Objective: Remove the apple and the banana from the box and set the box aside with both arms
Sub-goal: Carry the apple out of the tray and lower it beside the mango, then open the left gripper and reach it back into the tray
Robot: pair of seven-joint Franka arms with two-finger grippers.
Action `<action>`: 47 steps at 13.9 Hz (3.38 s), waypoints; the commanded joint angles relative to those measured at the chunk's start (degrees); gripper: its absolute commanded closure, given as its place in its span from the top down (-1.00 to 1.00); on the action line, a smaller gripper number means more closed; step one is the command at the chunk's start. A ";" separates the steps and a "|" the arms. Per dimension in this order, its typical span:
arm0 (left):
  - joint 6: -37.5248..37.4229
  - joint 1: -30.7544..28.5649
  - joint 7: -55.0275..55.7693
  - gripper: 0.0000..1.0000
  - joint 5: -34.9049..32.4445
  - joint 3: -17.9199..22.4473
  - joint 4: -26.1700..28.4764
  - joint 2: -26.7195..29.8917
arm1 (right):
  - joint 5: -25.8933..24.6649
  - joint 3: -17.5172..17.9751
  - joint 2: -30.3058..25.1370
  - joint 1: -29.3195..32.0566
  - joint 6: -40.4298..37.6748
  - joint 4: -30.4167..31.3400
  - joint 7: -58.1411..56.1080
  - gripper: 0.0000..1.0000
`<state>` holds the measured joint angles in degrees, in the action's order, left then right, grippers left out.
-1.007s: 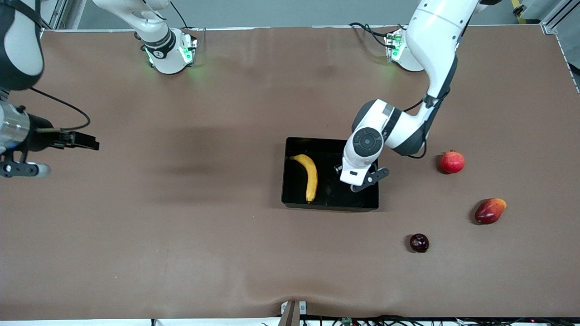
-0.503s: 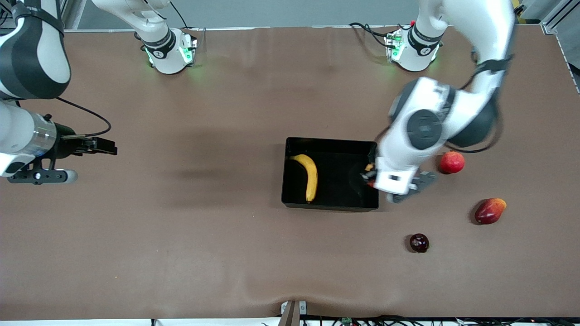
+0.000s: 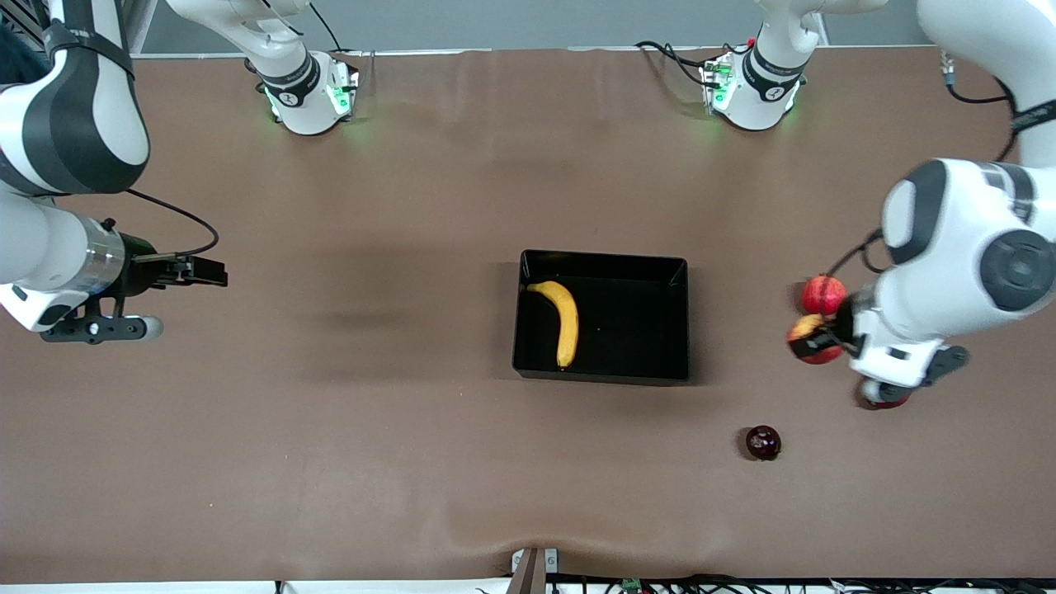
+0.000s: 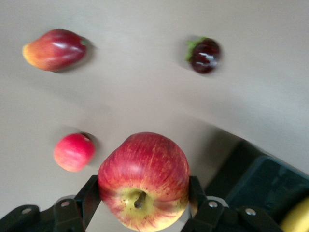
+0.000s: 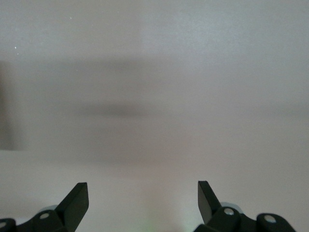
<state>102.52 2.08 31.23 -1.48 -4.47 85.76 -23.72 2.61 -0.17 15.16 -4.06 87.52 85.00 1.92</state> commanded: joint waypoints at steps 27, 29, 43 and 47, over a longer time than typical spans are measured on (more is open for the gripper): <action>18.50 -6.82 -3.72 1.00 -5.11 -1.24 2.84 -17.42 | 0.64 -0.09 3.74 -2.88 4.85 -0.71 0.71 1.00; 18.33 -5.95 -3.28 1.00 -5.11 -1.24 2.66 -15.14 | 0.64 -0.09 3.83 -2.89 5.38 -0.71 0.71 1.00; 11.65 19.52 8.57 1.00 -6.08 -4.94 -4.54 -12.74 | 0.64 -0.09 3.92 -2.97 5.38 -0.71 0.71 1.00; 15.93 24.29 10.61 1.00 -5.90 -4.76 -7.62 -17.75 | 0.64 -0.09 3.92 -2.97 5.38 -0.71 0.71 1.00</action>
<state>116.13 25.00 41.40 -6.15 -9.85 81.20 -37.98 2.63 -0.11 18.65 -6.69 92.91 85.01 1.92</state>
